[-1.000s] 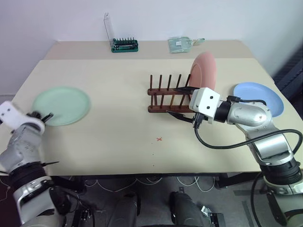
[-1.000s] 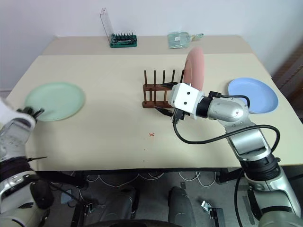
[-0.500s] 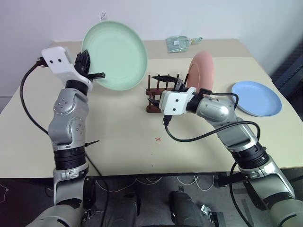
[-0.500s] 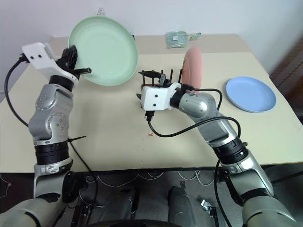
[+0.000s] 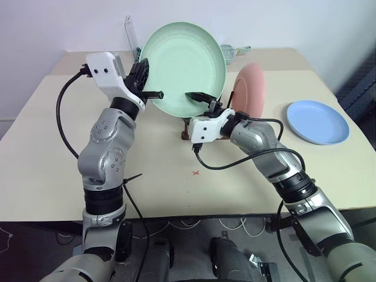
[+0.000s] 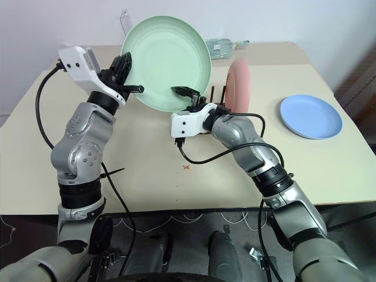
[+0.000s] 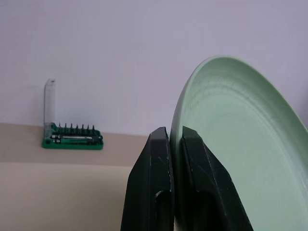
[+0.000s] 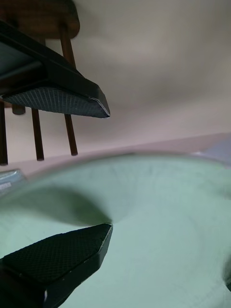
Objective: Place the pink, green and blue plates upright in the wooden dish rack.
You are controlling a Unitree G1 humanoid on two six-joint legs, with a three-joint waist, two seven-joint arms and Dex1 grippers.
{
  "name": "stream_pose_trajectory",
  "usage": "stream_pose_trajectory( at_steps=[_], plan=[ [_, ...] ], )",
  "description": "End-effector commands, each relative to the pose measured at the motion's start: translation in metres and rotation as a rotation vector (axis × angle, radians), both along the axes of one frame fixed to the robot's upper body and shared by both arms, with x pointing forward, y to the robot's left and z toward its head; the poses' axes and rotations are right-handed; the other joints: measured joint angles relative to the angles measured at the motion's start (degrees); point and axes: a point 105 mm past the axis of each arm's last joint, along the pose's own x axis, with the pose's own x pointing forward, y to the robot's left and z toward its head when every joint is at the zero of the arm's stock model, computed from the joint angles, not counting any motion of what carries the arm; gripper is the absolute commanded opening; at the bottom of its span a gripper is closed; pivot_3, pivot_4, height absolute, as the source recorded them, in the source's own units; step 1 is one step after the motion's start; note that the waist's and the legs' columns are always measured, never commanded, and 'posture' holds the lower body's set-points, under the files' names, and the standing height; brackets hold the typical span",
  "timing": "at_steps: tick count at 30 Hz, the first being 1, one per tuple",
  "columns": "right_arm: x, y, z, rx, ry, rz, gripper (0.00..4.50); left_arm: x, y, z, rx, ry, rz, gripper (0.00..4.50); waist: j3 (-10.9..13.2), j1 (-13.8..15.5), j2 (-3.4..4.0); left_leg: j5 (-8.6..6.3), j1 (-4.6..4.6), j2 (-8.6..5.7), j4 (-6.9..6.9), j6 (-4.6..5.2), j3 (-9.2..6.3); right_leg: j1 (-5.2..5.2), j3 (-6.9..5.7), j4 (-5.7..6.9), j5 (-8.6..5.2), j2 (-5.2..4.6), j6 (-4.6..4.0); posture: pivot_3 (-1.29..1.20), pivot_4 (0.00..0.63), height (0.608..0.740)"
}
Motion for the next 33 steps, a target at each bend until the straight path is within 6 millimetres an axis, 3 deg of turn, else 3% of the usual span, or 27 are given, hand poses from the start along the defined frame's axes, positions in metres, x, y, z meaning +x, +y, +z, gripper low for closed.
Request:
stream_pose_trajectory(
  at_steps=[1, 5, 6, 9, 12, 16, 21, 23, 25, 27, 28, 30, 33],
  plan=[
    [-0.004, 0.004, 0.009, 0.011, -0.027, 0.021, 2.18, -0.009, -0.003, 0.016, -0.004, -0.067, -0.018, 0.0, 0.0, 0.0, 0.0, 0.0, 0.0, 0.0, 0.0, 0.0, 0.0, 0.0, 0.0, 0.0, 0.0, 0.0, 0.0, 0.0, 0.15, 0.74],
    [-0.006, 0.006, 0.008, 0.008, -0.034, 0.025, 0.21, -0.005, 0.002, 0.012, -0.023, -0.043, -0.002, 0.0, 0.0, -0.13, 0.0, 0.0, 0.0, 0.0, -0.01, 0.0, -0.01, -0.01, 0.0, 0.0, 0.0, 0.0, 0.0, 0.0, 0.15, 0.74],
    [-0.007, 0.006, 0.007, 0.009, -0.037, 0.026, 0.04, -0.004, 0.005, 0.011, -0.03, -0.035, 0.008, 0.0, 0.0, -0.09, 0.0, 0.0, 0.01, 0.01, -0.02, 0.0, -0.01, -0.01, 0.0, 0.01, 0.0, 0.01, 0.0, 0.0, 0.15, 0.74],
    [-0.008, 0.006, 0.008, 0.012, -0.052, 0.02, 0.04, 0.0, 0.021, 0.013, -0.169, -0.023, 0.032, 0.0, 0.0, 0.03, 0.0, 0.0, 0.0, 0.0, 0.0, 0.0, -0.01, 0.0, 0.0, 0.0, 0.0, 0.01, 0.0, 0.0, 0.15, 0.74],
    [-0.008, 0.005, 0.009, 0.023, -0.05, 0.02, 0.0, -0.001, 0.044, 0.023, -0.354, -0.057, 0.065, 0.95, 0.02, 0.1, -0.03, 0.0, 0.0, 0.0, 0.01, 0.0, -0.03, 0.0, -0.01, -0.01, 0.0, 0.01, 0.0, 0.0, 0.15, 0.74],
    [-0.01, 0.002, 0.02, 0.123, -0.032, 0.027, 0.0, -0.001, 0.094, 0.033, -0.396, -0.116, 0.244, 2.9, 0.02, -0.24, -0.03, 0.01, 0.01, 0.01, -0.02, -0.01, -0.02, -0.01, 0.0, -0.01, 0.0, 0.02, 0.0, 0.0, 0.15, 0.74],
    [-0.018, 0.001, 0.043, 0.345, 0.051, 0.078, 0.0, 0.001, 0.133, 0.023, -0.274, -0.101, 0.378, 2.9, 0.03, -0.1, -0.04, 0.02, 0.02, 0.01, -0.03, -0.03, -0.03, 0.0, 0.0, 0.0, 0.0, 0.04, 0.0, 0.0, 0.15, 0.74],
    [-0.023, -0.002, 0.056, 0.505, 0.142, 0.115, 0.0, 0.007, 0.13, 0.005, -0.068, -0.034, 0.354, 2.9, 0.03, -0.15, -0.03, 0.02, 0.01, 0.01, -0.04, -0.03, -0.04, 0.0, 0.0, -0.02, 0.0, 0.03, 0.0, 0.0, 0.15, 0.74],
    [-0.033, -0.008, 0.069, 0.686, 0.267, 0.182, 0.0, 0.005, 0.11, -0.026, 0.089, 0.048, 0.197, 2.9, 0.01, -0.19, 0.0, 0.02, 0.01, 0.01, -0.07, -0.03, -0.05, -0.02, 0.0, 0.0, 0.0, 0.03, 0.0, 0.0, 0.15, 0.74],
    [-0.039, -0.012, 0.077, 0.797, 0.353, 0.226, 0.0, -0.002, 0.093, -0.044, 0.148, 0.083, 0.061, 2.9, 0.03, 0.1, 0.04, 0.0, 0.01, 0.0, -0.1, 0.0, -0.06, 0.0, 0.01, 0.0, 0.0, 0.02, -0.01, 0.0, 0.15, 0.74],
    [-0.04, -0.016, 0.08, 0.878, 0.429, 0.246, 0.0, -0.01, 0.075, -0.057, 0.225, 0.108, -0.048, 2.9, 0.03, 0.1, 0.03, -0.04, 0.0, 0.0, -0.06, 0.06, -0.09, 0.01, 0.0, 0.0, 0.0, 0.02, -0.01, 0.0, 0.15, 0.74],
    [-0.042, -0.022, 0.08, 0.99, 0.562, 0.277, 0.0, -0.028, 0.043, -0.084, 0.257, 0.182, -0.273, 2.9, 0.04, 0.06, 0.04, -0.14, -0.01, 0.01, -0.06, 0.24, -0.13, 0.0, -0.01, 0.02, 0.02, 0.02, -0.05, 0.0, 0.15, 0.74],
    [-0.04, -0.029, 0.076, 1.087, 0.67, 0.267, 0.0, -0.047, 0.023, -0.098, 0.241, 0.219, -0.441, 2.9, 0.07, -0.11, 0.1, -0.14, 0.0, 0.04, -0.12, 0.24, -0.13, -0.06, -0.01, 0.05, 0.03, 0.02, -0.1, 0.0, 0.15, 0.74]
  ],
)
